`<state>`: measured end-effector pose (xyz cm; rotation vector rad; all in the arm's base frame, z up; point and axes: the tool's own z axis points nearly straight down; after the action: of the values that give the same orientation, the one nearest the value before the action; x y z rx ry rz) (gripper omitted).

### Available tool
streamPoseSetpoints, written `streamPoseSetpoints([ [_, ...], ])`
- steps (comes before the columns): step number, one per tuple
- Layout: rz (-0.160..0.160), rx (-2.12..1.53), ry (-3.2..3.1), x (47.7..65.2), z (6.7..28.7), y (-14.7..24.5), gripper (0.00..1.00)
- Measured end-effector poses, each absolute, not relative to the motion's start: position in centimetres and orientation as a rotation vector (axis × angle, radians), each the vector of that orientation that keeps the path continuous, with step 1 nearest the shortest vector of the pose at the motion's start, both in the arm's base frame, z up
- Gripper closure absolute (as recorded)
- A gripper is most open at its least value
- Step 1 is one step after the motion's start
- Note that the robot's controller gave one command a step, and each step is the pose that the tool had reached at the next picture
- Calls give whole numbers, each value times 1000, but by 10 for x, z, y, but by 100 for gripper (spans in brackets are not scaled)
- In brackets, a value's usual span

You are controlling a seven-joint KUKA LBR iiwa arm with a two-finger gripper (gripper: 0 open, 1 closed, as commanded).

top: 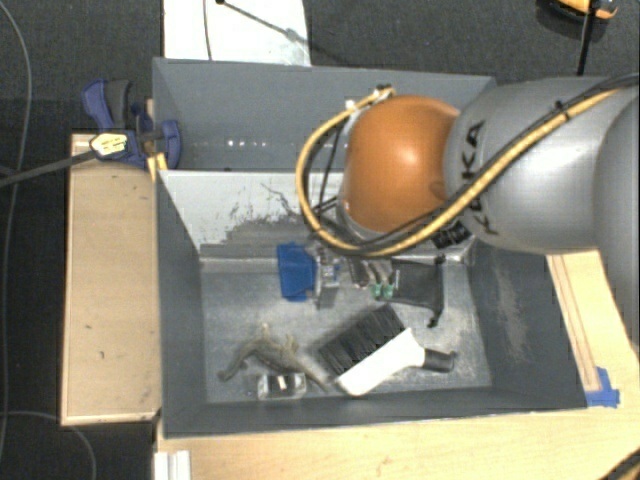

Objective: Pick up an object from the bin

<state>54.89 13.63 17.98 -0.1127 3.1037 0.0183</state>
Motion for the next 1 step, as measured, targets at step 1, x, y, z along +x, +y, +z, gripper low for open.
streamPoseSetpoints([
  [1,18,-113,3104,549,180,136,100],
])
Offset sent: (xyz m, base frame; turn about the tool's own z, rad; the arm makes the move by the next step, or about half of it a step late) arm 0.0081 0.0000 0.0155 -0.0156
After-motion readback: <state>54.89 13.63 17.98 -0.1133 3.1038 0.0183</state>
